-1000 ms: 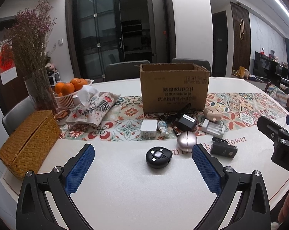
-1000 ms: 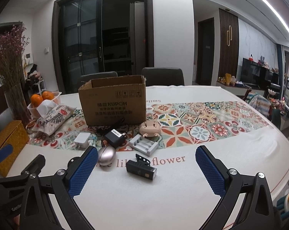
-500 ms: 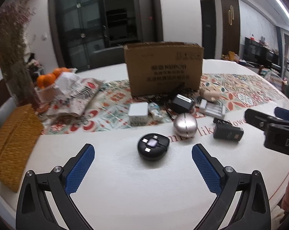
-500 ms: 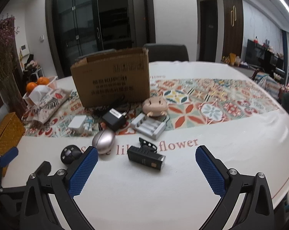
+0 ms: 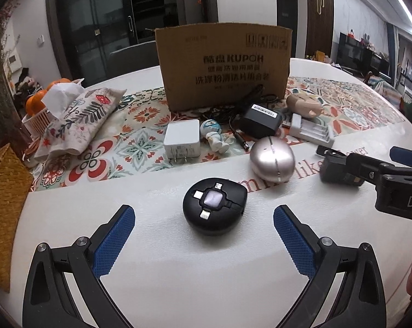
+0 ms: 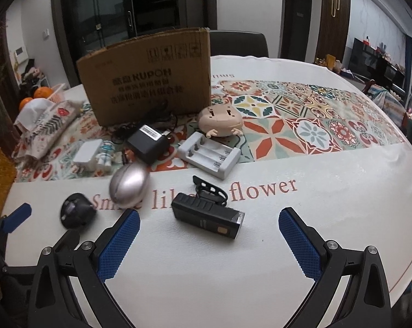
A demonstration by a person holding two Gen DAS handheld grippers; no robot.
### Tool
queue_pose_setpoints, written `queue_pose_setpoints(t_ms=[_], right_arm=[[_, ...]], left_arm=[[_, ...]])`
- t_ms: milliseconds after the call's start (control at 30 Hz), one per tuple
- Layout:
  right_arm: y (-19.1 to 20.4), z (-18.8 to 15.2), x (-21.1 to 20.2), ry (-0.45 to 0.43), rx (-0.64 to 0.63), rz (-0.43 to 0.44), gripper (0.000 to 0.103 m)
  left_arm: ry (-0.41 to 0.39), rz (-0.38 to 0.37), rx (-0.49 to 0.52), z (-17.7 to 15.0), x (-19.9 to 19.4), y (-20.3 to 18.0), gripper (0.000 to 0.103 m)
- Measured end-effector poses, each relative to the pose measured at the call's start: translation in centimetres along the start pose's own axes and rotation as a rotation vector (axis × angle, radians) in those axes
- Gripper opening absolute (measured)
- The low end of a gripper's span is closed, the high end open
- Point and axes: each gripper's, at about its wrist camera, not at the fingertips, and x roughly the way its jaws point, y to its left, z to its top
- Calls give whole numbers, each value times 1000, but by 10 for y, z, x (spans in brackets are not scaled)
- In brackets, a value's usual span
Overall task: Organize rigid objects
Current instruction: 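Grasp the black round cable reel with the left tool while the right tool grasps the black bike light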
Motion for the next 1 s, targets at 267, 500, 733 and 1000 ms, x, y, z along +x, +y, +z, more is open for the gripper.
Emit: queue_pose_setpoints(t_ms=[267,500,733,1000], right_arm=[[-4,3,25,53,42,6,103],[-6,3,40,84,81,16,102],[-2,3,51,107,97,17,101],[-4,2,57,114,110,16,88]], left_arm=[[37,1,-18,4,20,2,103],[65,-11,-19,6,33,3,100],[89,-28,-60,7,43,8,90],[110,-39,-72,6,47,7,68]])
